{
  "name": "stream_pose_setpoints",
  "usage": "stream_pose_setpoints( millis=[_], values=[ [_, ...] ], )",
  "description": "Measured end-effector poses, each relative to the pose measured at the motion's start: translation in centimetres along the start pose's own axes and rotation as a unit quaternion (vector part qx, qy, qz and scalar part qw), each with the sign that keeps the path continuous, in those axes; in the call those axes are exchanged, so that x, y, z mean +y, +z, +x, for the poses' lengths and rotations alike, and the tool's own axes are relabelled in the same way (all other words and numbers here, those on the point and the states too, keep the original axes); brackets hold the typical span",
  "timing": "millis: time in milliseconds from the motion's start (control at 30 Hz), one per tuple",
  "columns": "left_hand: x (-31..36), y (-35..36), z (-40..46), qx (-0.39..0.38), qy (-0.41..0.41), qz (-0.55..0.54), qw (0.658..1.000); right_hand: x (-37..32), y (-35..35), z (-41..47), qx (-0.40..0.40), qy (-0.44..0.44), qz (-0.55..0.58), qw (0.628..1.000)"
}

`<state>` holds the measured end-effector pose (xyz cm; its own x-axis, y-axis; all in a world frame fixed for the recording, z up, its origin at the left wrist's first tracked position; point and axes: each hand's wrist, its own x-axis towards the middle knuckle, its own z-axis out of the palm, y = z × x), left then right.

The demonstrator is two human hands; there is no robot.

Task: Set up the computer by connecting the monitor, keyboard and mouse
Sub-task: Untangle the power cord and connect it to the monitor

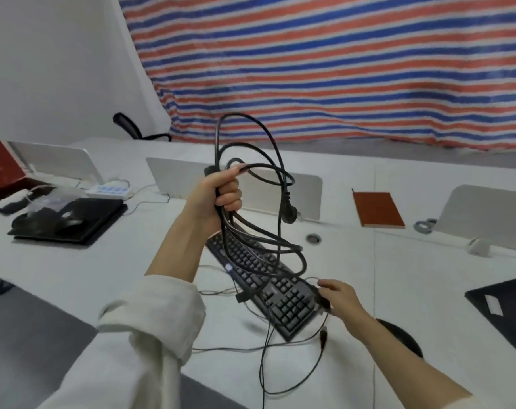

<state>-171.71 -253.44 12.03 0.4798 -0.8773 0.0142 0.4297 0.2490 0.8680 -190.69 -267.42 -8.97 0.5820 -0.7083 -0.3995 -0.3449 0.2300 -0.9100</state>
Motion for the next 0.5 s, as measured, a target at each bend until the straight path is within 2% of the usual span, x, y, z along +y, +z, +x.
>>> stream_pose_setpoints(
  millis=[133, 300, 500],
  values=[
    [0.4, 2.9, -0.8, -0.049, 0.005, 0.034, 0.998, -1.9, -2.5, -2.4, 0.016, 0.02, -0.005, 1.0],
    [0.1, 6.7, -3.2, -0.131, -0.013, 0.069, 0.989, -4.5, -5.8, -9.2, 0.158, -0.094, 0.046, 0.982],
    [-3.3, 13.2, -5.5, -0.228, -0.043, 0.108, 0.967, -7.1, -9.6, -18.1, 0.227, -0.229, 0.023, 0.946]
  ],
)
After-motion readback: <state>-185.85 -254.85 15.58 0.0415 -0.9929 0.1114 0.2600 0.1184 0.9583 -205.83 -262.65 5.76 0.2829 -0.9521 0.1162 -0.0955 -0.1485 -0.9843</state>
